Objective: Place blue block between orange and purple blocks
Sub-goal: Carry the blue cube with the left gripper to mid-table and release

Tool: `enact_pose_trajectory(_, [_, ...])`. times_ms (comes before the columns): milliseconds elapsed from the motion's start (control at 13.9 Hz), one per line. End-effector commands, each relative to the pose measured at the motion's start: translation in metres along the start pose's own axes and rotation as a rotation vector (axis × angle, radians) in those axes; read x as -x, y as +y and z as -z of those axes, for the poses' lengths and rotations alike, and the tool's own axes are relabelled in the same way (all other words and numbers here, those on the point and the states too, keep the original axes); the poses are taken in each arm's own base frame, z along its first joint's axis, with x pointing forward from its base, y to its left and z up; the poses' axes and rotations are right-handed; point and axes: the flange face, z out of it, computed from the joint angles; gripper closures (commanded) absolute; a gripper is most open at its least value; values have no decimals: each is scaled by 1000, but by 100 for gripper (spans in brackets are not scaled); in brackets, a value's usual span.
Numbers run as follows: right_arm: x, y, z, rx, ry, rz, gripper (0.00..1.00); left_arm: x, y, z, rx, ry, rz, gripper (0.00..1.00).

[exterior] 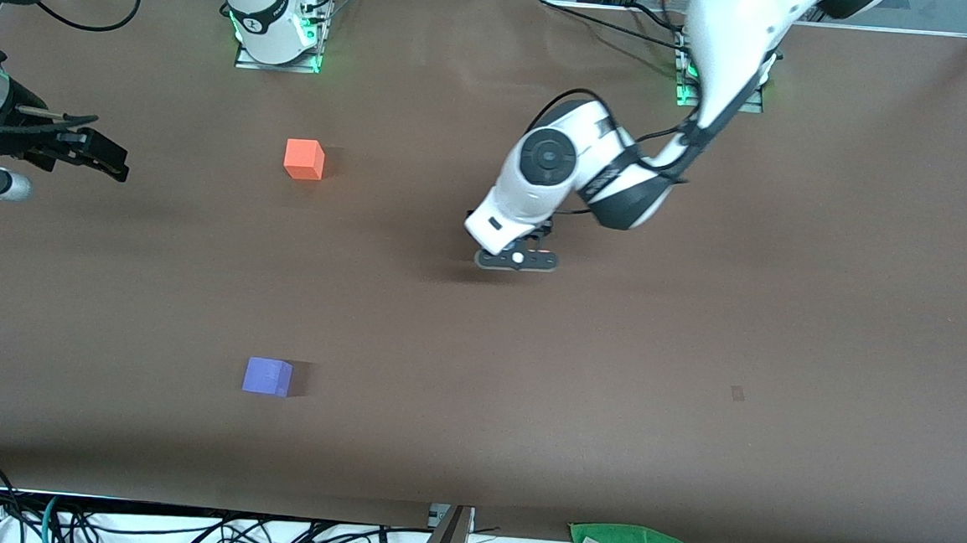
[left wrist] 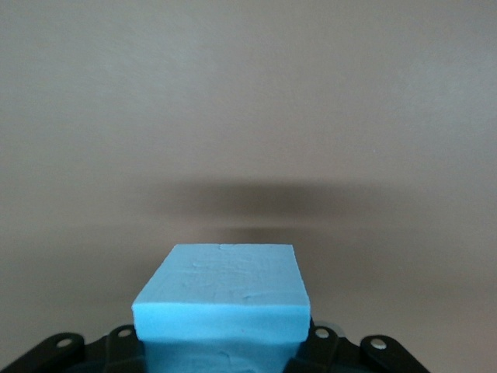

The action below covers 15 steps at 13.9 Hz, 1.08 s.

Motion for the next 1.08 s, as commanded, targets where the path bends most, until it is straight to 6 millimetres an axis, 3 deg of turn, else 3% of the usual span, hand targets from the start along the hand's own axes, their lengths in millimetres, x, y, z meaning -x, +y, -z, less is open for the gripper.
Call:
enact_pose_trajectory(0, [-15, 6, -17, 13, 7, 7, 0, 10, 23, -47, -90, 96, -10, 98])
enact_pose_trajectory(215, [-18, 5, -31, 15, -26, -14, 0, 20, 41, -77, -88, 122, 25, 92])
enact_pose_trajectory(359, [-18, 5, -36, 16, -39, -14, 0, 20, 42, -86, -66, 132, 29, 53])
enact_pose_trajectory(431, [-18, 4, -39, 16, -45, -14, 0, 20, 42, -86, -68, 134, 23, 1])
enact_pose_trajectory(503, [-18, 7, -40, 16, -48, -14, 0, 18, 43, -78, -61, 142, 21, 0])
enact_pose_trajectory(574, [-18, 10, -43, 14, -53, -15, 0, 13, 43, -62, -52, 156, 27, 0])
enact_pose_trajectory(790, [-35, -8, -74, 25, -91, 12, 0, 16, 36, 24, -136, 159, 35, 0])
enact_pose_trajectory(933, [-38, -23, -77, 19, -80, 24, 0, 6, 4, 94, -220, 151, 85, 0])
enact_pose_trajectory(1005, [-43, -32, -95, 24, -111, 51, 0, 4, -13, 122, -262, 136, 94, 0])
